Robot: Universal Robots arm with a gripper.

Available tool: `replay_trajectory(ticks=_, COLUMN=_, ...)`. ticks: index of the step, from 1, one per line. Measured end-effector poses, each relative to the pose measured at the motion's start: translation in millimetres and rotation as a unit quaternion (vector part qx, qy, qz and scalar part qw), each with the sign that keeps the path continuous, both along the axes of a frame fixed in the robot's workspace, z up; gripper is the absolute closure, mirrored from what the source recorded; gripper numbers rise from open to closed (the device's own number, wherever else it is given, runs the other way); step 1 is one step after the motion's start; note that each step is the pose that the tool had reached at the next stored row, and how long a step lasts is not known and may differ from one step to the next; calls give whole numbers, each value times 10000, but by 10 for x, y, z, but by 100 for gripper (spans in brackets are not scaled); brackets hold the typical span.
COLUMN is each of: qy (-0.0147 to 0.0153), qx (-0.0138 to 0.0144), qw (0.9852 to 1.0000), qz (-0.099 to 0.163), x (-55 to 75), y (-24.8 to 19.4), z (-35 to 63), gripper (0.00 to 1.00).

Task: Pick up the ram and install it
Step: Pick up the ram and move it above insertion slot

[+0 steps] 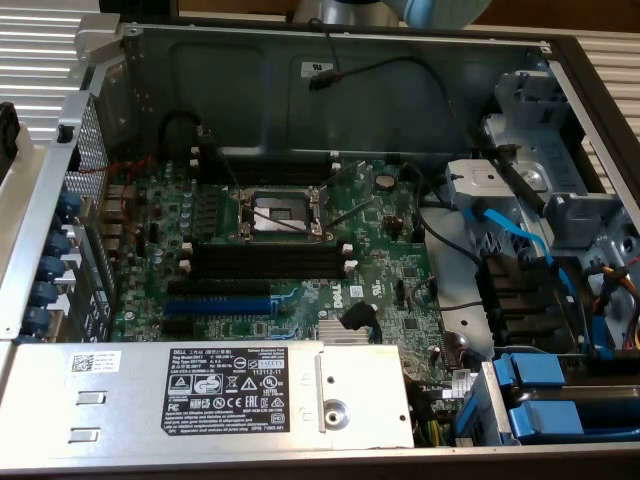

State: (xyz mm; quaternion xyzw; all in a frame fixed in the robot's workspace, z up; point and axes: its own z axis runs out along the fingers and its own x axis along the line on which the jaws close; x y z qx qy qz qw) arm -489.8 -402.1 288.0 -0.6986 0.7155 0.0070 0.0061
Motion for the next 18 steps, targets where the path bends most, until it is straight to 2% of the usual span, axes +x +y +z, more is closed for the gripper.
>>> replay_trajectory(ticks=18, qy=0, qx=74, qw=10000, qz=41, x=0, y=-68, z=-327, gripper=90)
